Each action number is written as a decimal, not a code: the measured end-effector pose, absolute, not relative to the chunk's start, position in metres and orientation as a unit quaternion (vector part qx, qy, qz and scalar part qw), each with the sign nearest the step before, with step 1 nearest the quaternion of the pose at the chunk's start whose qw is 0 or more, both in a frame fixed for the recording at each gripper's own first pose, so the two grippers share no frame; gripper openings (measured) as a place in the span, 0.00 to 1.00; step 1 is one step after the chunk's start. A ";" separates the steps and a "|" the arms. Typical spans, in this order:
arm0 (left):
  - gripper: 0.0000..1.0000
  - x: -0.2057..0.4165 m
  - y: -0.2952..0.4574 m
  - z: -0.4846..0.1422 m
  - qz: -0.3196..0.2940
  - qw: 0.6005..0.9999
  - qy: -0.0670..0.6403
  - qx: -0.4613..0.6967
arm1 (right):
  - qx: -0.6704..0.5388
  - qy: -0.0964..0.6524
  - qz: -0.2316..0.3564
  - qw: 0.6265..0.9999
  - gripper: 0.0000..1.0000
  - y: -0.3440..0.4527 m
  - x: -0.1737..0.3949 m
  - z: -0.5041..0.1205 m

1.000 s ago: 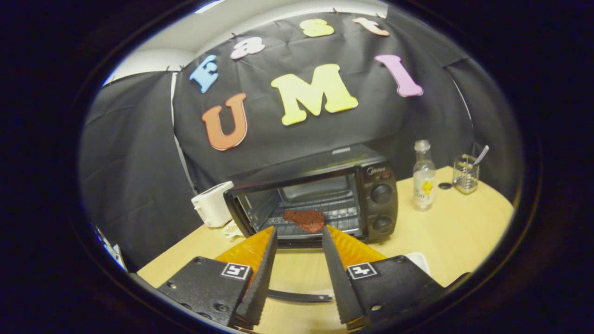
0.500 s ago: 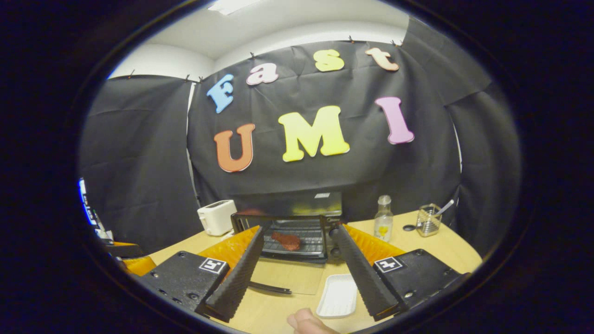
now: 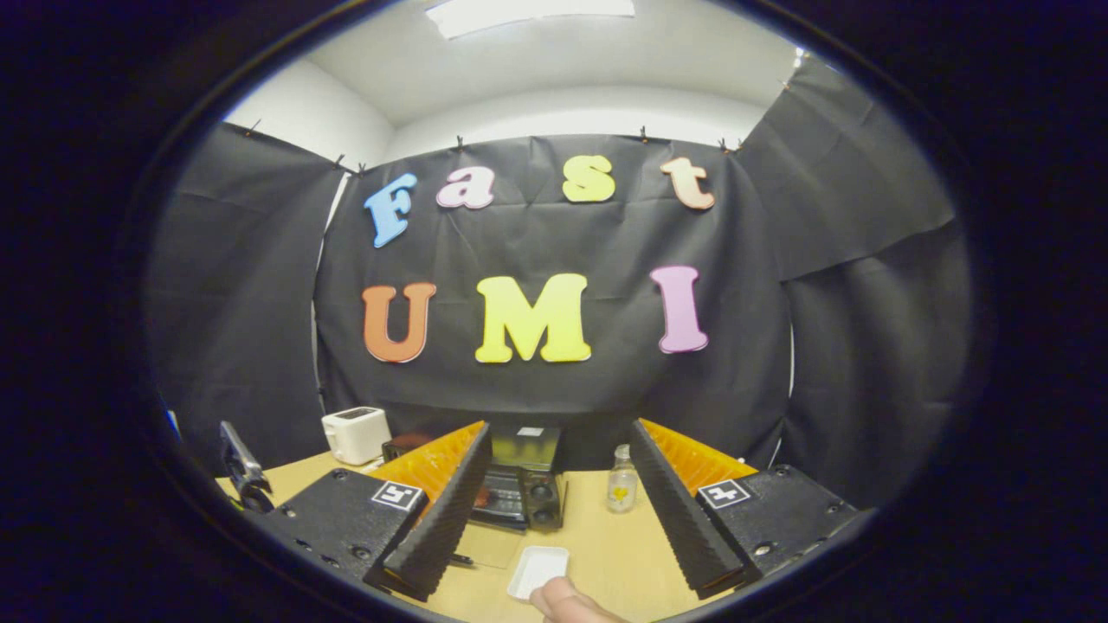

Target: Open the electric oven with the left hand, put the food in, and close the electric oven.

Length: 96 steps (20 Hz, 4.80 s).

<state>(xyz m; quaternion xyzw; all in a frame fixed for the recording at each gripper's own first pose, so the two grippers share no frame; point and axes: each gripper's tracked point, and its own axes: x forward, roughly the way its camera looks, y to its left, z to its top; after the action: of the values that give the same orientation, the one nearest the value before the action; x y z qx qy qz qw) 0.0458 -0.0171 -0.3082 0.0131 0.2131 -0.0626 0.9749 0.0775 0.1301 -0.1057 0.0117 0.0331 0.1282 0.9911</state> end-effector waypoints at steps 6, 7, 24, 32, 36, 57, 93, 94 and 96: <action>0.96 0.071 -0.043 -0.370 -0.074 0.957 0.279 0.000 | 0.011 0.003 0.114 0.993 0.96 0.109 0.060 -0.093; 0.96 0.076 -0.044 -0.378 -0.073 0.955 0.287 0.001 | 0.012 0.003 0.115 0.993 1.00 0.107 0.058 -0.095; 0.95 0.110 -0.041 -0.390 -0.059 0.943 0.327 -0.016 | 0.015 0.020 0.084 0.996 1.00 0.076 0.040 -0.121; 0.95 0.110 -0.044 -0.383 -0.075 0.939 0.336 -0.025 | 0.011 0.015 0.069 0.997 0.96 0.081 0.029 -0.116; 0.95 0.113 -0.044 -0.374 -0.071 0.942 0.326 -0.019 | 0.011 0.019 0.069 0.997 1.00 0.084 0.028 -0.116; 0.98 0.190 -0.021 -0.300 -0.045 0.975 0.217 -0.008 | 0.021 0.014 0.061 0.998 0.96 0.067 0.002 -0.101; 0.96 -0.046 -0.018 -0.046 -0.035 0.999 -0.006 -0.013 | -0.012 -0.030 0.032 0.999 0.96 0.050 -0.085 -0.041; 0.96 -0.053 -0.016 -0.053 -0.033 0.999 -0.003 -0.021 | -0.011 -0.031 0.031 0.999 0.96 0.050 -0.087 -0.042; 0.96 -0.063 -0.008 -0.065 -0.019 1.000 0.006 -0.021 | -0.008 -0.030 0.033 0.999 0.96 0.049 -0.089 -0.044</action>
<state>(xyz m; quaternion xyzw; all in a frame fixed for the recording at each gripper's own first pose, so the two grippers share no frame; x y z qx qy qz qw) -0.0631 -0.0076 -0.0651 -0.0205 0.0058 -0.0195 0.9996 -0.0887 0.0493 -0.0439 -0.0083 -0.0297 0.0330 0.9990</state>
